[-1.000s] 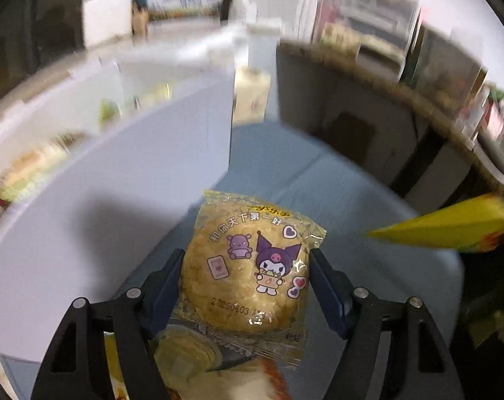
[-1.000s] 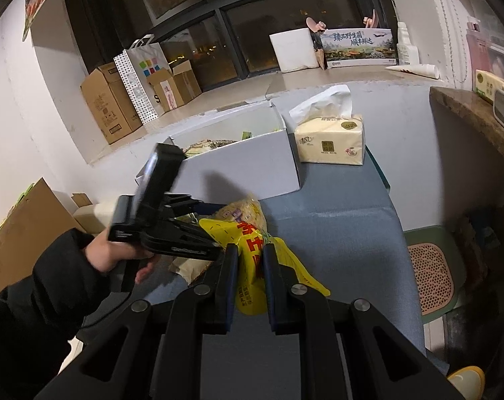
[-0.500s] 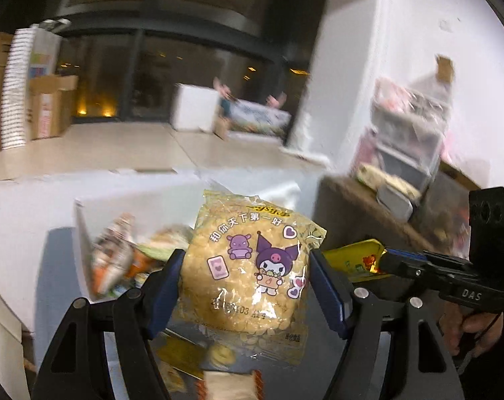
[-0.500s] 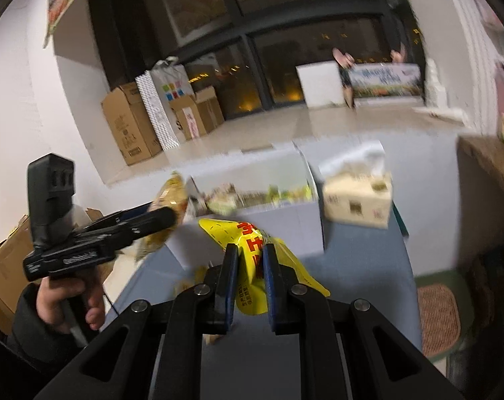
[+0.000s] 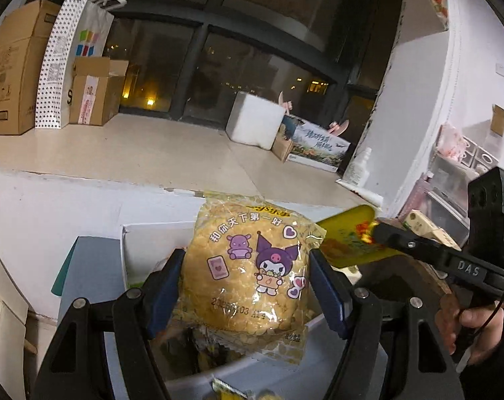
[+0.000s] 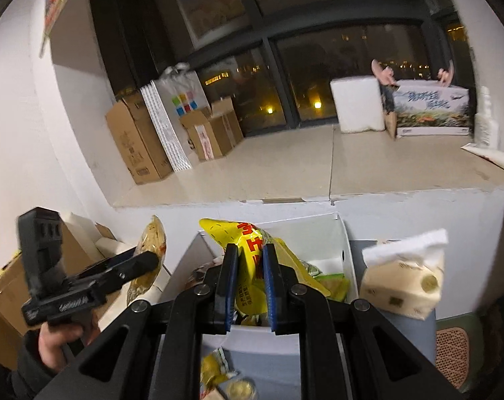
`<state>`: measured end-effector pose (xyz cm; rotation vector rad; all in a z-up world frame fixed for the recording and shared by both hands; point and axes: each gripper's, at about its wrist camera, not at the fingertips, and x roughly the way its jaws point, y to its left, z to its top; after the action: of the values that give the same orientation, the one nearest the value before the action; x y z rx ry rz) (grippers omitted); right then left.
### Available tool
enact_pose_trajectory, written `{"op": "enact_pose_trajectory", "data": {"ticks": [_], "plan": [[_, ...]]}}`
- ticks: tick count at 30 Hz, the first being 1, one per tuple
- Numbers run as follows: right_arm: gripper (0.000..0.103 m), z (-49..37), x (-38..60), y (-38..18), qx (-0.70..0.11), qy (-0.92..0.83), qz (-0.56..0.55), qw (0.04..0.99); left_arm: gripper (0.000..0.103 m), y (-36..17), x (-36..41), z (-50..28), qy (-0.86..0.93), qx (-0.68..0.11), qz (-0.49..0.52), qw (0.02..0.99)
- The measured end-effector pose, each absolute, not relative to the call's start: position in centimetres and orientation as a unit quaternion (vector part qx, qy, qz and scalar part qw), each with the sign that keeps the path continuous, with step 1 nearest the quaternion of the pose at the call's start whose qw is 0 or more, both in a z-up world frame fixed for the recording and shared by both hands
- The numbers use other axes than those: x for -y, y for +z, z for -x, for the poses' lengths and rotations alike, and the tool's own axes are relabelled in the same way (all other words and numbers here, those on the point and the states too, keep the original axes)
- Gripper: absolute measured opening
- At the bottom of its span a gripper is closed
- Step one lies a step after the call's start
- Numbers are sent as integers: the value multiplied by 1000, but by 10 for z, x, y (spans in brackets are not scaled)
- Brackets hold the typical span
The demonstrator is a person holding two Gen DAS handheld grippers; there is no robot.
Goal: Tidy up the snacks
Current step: 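Drop the pastry and yellow pack into the white box with both grippers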
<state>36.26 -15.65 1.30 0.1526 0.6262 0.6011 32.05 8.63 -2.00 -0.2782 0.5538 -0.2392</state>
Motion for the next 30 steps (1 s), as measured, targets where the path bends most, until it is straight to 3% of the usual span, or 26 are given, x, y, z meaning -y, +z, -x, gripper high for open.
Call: {"op": "enact_pose_trajectory", "data": {"ticks": [4,6,7,8,10,20,30], "plan": [[16,-395,130,3,-319,292,-64,899,78,-33,-87,-362,-112,-310,134,934],[18,-415,114,-3,-332,289,-56,896,92,-43,-83,-379,-95,-347,116,926],[26,-423,108,-7,-341,291,-50,893,103,-46,-81,-382,-90,-356,110,924],[57,-430,104,-10,-345,289,-49,891,103,-49,-80,-382,-89,-356,105,924],[103,-438,103,-13,-349,273,-49,895,103,-52,-78,-377,-90,-351,91,927],[103,-418,134,-6,-333,260,-97,901,103,-51,-73,-338,-106,-336,89,932],[103,-333,158,-11,-311,281,-94,903,103,-44,-44,-261,-134,-311,59,939]]}}
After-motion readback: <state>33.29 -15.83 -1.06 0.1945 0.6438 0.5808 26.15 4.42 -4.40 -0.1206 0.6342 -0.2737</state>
